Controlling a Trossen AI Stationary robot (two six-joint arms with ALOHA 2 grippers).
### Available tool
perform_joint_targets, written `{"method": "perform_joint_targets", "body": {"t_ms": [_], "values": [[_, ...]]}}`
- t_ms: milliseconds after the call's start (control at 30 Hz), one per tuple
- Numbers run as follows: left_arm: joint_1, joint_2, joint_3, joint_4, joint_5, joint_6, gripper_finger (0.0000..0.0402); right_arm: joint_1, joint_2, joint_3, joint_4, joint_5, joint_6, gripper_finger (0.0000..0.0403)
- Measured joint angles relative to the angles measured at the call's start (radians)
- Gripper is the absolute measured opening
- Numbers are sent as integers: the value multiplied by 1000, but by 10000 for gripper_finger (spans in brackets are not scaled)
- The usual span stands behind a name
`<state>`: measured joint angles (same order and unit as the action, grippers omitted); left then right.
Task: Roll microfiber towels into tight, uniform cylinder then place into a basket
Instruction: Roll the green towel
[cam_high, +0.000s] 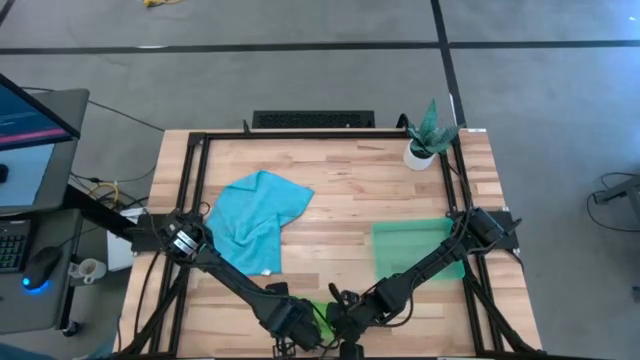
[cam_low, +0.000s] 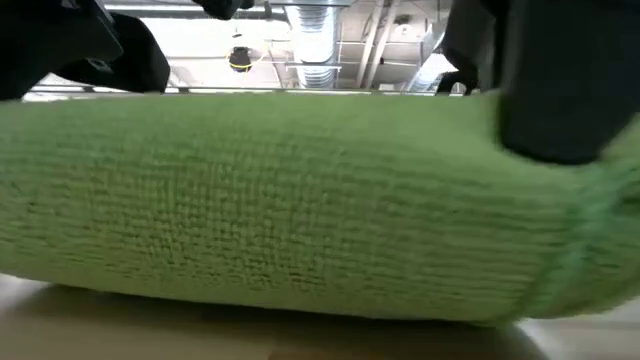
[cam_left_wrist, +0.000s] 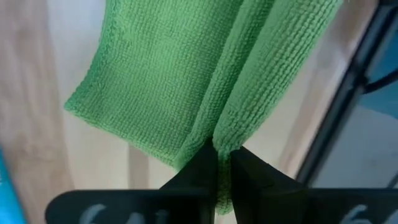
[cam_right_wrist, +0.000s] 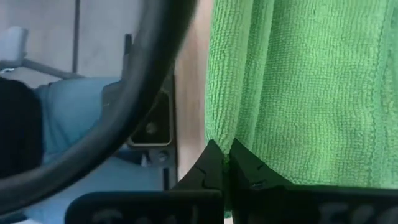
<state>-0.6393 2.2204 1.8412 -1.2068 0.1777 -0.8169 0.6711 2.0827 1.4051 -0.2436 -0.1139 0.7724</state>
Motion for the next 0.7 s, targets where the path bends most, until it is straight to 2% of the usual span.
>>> {"method": "perform_joint_targets", "body": {"t_ms": [267, 467, 700], "values": [[-33, -1, -13, 184, 7, 0, 17, 34, -1, -1, -16, -49, 41, 20], [-31, -1, -15, 191, -29, -11, 18, 36, -2, -2, -40, -50, 66, 17], [-36, -1, -14, 254, -22, -34, 18, 67, -2, 2, -41, -59, 121, 17]]}}
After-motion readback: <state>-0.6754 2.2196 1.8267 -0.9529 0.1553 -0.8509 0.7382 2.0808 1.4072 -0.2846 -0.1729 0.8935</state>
